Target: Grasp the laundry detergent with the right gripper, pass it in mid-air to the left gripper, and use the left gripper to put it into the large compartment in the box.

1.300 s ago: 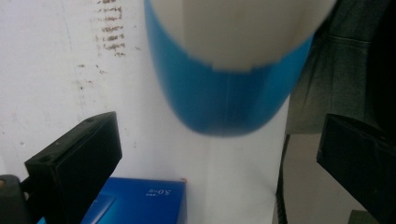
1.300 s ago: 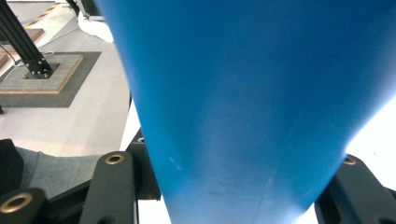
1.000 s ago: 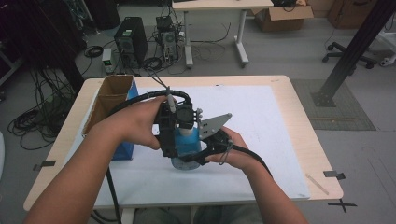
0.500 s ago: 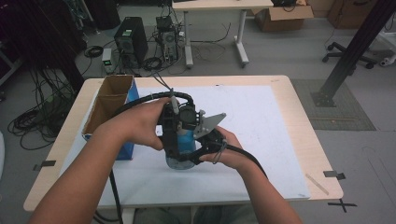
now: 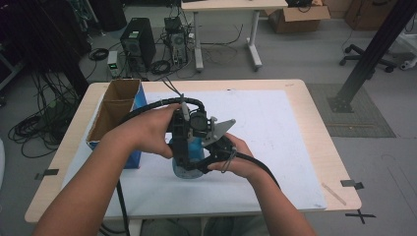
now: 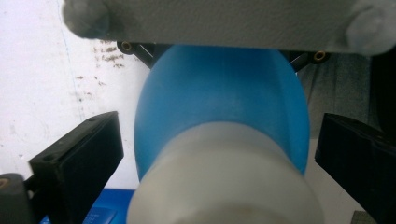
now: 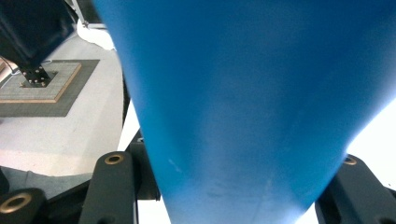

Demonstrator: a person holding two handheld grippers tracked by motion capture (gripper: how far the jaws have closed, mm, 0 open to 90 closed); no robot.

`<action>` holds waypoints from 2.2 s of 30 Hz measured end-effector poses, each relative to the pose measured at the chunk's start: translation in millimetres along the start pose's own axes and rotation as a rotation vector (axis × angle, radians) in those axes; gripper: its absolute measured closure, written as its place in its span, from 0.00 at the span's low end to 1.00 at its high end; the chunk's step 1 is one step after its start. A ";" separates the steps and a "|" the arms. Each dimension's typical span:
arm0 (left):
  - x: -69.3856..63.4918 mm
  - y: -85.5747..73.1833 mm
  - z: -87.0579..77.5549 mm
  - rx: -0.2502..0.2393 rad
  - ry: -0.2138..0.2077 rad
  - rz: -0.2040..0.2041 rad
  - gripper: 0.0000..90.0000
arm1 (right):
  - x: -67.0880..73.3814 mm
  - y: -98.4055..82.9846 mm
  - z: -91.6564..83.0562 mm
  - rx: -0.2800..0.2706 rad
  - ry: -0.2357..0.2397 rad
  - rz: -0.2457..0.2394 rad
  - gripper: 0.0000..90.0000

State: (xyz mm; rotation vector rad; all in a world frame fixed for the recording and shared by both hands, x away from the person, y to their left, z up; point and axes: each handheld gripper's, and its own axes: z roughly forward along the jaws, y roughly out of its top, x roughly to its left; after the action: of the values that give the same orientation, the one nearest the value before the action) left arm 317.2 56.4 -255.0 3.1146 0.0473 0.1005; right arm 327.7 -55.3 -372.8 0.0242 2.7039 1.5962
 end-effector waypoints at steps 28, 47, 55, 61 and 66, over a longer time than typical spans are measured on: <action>0.0 0.5 -1.3 0.010 -0.003 0.005 0.21 | 1.3 0.5 -0.3 -0.007 -0.012 -0.011 0.50; 0.2 0.4 -1.4 0.033 -0.014 -0.004 0.42 | 5.0 3.3 1.8 -0.006 -0.004 -0.003 0.50; -0.7 2.9 -1.4 0.045 -0.007 -0.006 0.43 | 5.5 3.9 1.2 -0.002 -0.009 -0.007 0.50; 0.4 4.0 -1.1 0.062 -0.017 -0.011 0.43 | 5.3 3.8 1.2 0.003 -0.006 -0.009 0.49; 1.0 6.9 -2.6 0.071 -0.005 -0.011 0.43 | 4.5 2.4 0.4 -0.022 -0.016 0.003 0.48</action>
State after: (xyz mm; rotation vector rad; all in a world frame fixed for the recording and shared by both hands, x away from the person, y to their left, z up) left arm 318.2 49.6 -252.2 3.1845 0.0689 0.0934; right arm 323.2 -53.7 -370.9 0.0408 2.6757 1.6188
